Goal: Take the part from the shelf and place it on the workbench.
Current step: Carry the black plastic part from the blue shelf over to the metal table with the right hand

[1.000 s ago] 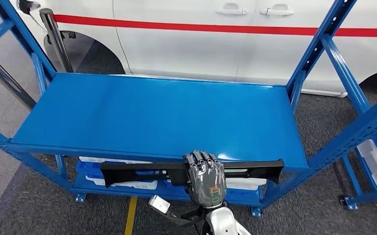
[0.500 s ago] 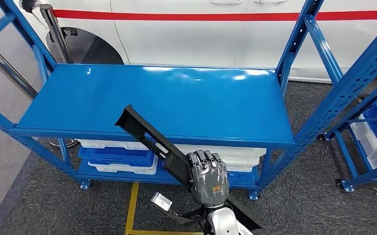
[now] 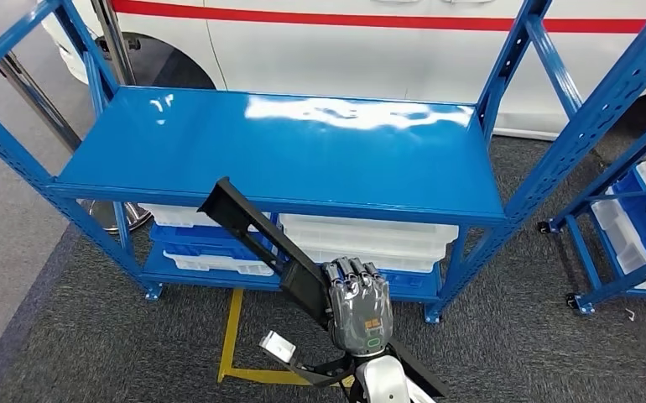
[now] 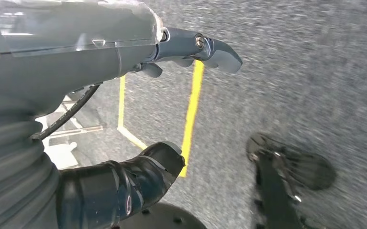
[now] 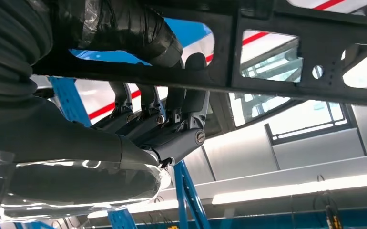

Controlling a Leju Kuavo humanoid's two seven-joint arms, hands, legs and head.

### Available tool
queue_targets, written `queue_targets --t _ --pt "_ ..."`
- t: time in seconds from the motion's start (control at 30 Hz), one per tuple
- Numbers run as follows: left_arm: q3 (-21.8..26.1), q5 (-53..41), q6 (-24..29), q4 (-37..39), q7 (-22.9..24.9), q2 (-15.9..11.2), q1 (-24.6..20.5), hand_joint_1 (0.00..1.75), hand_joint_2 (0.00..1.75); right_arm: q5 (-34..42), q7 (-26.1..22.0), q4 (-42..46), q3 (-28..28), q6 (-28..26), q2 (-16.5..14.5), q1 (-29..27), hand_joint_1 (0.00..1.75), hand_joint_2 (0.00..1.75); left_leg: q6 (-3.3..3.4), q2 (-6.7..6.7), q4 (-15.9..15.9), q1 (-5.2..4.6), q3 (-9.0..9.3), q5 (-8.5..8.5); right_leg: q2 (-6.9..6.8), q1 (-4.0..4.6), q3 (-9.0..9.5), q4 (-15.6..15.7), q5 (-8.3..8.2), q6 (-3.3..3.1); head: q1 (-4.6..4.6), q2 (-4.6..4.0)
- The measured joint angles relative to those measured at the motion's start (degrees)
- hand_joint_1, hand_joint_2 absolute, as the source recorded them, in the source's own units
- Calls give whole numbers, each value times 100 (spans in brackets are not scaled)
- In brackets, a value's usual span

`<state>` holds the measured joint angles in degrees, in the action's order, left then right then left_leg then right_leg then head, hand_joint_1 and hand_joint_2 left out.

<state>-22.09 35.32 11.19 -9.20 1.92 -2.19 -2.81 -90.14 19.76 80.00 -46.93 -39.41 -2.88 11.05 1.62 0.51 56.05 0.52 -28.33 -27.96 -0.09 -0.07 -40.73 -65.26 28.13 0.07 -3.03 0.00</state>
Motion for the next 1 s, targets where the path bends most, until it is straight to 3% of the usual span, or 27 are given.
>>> queue_targets --t 0.03,0.07,0.1,0.13,0.17,0.23,0.3,0.37,0.4,0.47,0.57,0.6,0.63,0.67,0.73,0.8,0.83,0.93,0.97,1.0 --pt "-1 -1 -1 0 4 0 0 0 175 0 26 -1 -20 0 7 0 175 175 23 4 19 -5 -92 58 2 -7 -98 -388 287 17 0 0" --pt "-1 -1 -2 0 7 0 2 0 175 0 54 -1 -45 0 15 0 175 175 30 8 46 -10 -193 115 3 -16 -167 -757 467 32 0 0" --pt "-1 -1 -1 0 10 -1 4 0 175 0 74 -2 -69 0 25 -2 175 175 28 9 78 -14 -298 167 3 -25 -181 -1020 520 43 0 0" --pt "-2 -1 -1 0 12 -1 4 0 175 2 76 -2 -89 0 33 -9 175 175 21 10 114 -15 -402 213 2 -31 -116 -1116 452 46 1 0" --pt "-2 2 0 0 10 -2 4 0 175 59 6 -2 -103 0 34 -24 175 175 10 9 154 -16 -496 250 2 -34 38 -1026 310 43 1 0" --pt "-3 26 -5 0 -9 -2 10 0 175 516 -550 -4 -96 139 8 -76 175 175 -26 5 233 -18 -647 304 5 -32 569 -366 107 9 2 0" --pt "-4 69 -15 0 -52 -1 19 0 175 1831 -1868 -8 -31 566 -39 -145 175 175 -84 8 281 -21 -733 366 16 -2 1029 352 166 -41 3 0" --pt "-5 99 -20 0 -85 -1 28 0 175 3812 -3277 -6 27 962 -70 -219 175 175 -152 11 268 -10 -775 463 23 38 1126 610 215 -89 4 0" --pt "-8 105 -19 1 -92 -1 35 0 175 4787 -3697 -5 38 1052 -88 -247 175 175 -186 8 257 -1 -800 492 14 31 1099 640 171 -123 2 0" --pt "-15 108 -20 3 -97 1 45 0 175 6254 -4000 -1 46 1203 -145 -273 175 175 -243 -5 380 14 -879 309 -13 11 1027 695 54 -212 4 0" --pt "-37 108 -21 4 -105 -1 49 0 175 6972 -4173 32 101 1695 -186 -320 175 175 -311 -14 1269 29 -1091 -462 -33 7 841 691 -108 -284 9 0" --pt "-46 108 -21 4 -107 -2 51 0 175 7146 -4305 49 133 1942 -188 -347 175 175 -331 -14 1591 31 -1131 -605 -37 9 762 669 -154 -282 10 0" --pt "-56 107 -21 4 -107 -3 53 0 175 7409 -4454 67 167 2210 -189 -380 175 175 -345 -13 1775 33 -1107 -617 -44 9 680 640 -196 -276 10 0" --pt "-66 107 -21 4 -107 -4 53 0 175 7735 -4620 91 203 2511 -189 -415 175 175 -353 -13 1762 36 -994 -513 -50 5 597 606 -235 -266 10 0" --pt "-84 106 -21 4 -107 -10 45 0 175 8393 -4930 173 286 3144 -195 -479 175 175 -359 -17 1182 47 -521 -245 -57 -5 442 531 -303 -230 11 0" --pt "-93 109 -21 4 -107 -14 34 0 175 8913 -5143 276 381 3718 -212 -533 175 175 -329 -40 448 28 -43 -221 -56 2 337 478 -381 -171 9 0" --pt "-96 112 -21 4 -106 -15 31 0 175 9099 -5200 322 428 3958 -223 -556 175 175 -305 -54 243 14 68 -260 -56 6 314 477 -430 -142 8 0" --pt "-104 131 -22 4 -104 -15 24 0 175 9497 -5265 404 558 4577 -254 -615 175 175 -185 -47 147 10 19 -162 -42 14 276 500 -531 -50 3 0" --pt "-108 141 -22 4 -103 -14 14 0 175 9614 -5283 418 599 4764 -261 -636 175 175 -127 -31 132 20 -31 -101 -29 13 237 419 -407 -20 -1 0" --pt "-114 150 -22 4 -101 -14 4 0 175 9728 -5300 426 637 4941 -266 -658 175 175 -72 -14 119 28 -98 -32 -16 10 179 236 -173 3 -4 0"
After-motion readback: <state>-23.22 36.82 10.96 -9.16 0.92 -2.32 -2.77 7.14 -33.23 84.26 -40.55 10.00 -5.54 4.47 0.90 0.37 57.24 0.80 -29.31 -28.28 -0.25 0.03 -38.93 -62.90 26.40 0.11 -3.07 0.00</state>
